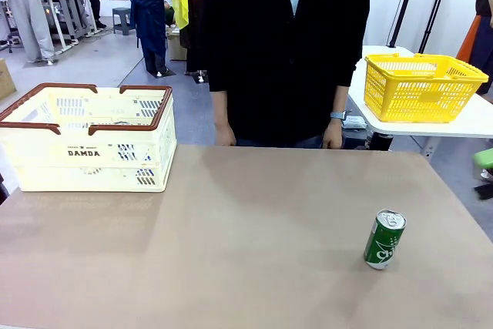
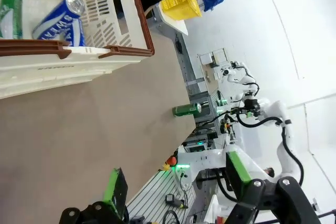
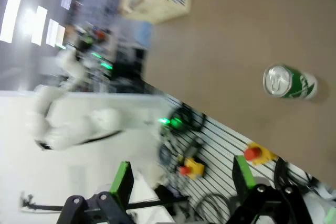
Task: Place the drinks into the Shopping basket.
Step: Pick up one drink and place it into the Shopping basket.
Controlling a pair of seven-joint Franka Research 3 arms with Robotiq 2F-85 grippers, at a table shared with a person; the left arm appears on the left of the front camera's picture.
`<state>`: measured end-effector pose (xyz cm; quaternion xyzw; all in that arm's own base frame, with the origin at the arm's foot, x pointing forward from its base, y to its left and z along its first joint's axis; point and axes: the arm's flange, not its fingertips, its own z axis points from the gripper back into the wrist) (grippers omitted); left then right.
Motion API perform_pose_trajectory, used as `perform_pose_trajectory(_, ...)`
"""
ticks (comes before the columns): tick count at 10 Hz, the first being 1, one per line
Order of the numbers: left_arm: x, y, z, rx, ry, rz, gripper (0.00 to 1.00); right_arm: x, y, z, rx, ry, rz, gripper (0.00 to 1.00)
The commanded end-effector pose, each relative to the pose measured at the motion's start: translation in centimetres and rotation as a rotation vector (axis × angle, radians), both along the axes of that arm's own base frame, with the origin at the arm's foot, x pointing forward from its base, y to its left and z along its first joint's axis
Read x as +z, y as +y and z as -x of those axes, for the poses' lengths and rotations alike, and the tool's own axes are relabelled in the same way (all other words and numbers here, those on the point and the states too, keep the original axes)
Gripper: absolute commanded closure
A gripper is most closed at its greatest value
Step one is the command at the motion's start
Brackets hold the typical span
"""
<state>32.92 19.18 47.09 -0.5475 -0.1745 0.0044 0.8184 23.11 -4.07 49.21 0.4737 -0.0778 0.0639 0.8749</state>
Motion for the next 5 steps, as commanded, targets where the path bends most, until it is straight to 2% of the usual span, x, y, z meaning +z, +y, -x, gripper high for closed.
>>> perform_pose_trajectory(1, -0.1, 0.1, 0.4, -0.014, -0.016, -0.009, 0.0, -1.2, 7.0, -1.8, 0.189, 0.098, 0.53, 0.0)
perform_pose_trajectory(3, -0.1, 0.1, 0.4, -0.014, -0.016, -0.009, 0.0, -1.7, 10.9, -2.7, 0.202, 0.036, 0.801, 0.0)
perform_pose_trajectory(4, -0.1, 0.1, 0.4, -0.014, -0.016, -0.009, 0.0, -2.5, 12.6, -2.5, 0.14, -0.043, 0.955, 0.0)
perform_pose_trajectory(5, -0.1, 0.1, 0.4, -0.014, -0.016, -0.009, 0.0, -3.3, 13.2, -2.3, 0.123, -0.084, 1.06, 0.0)
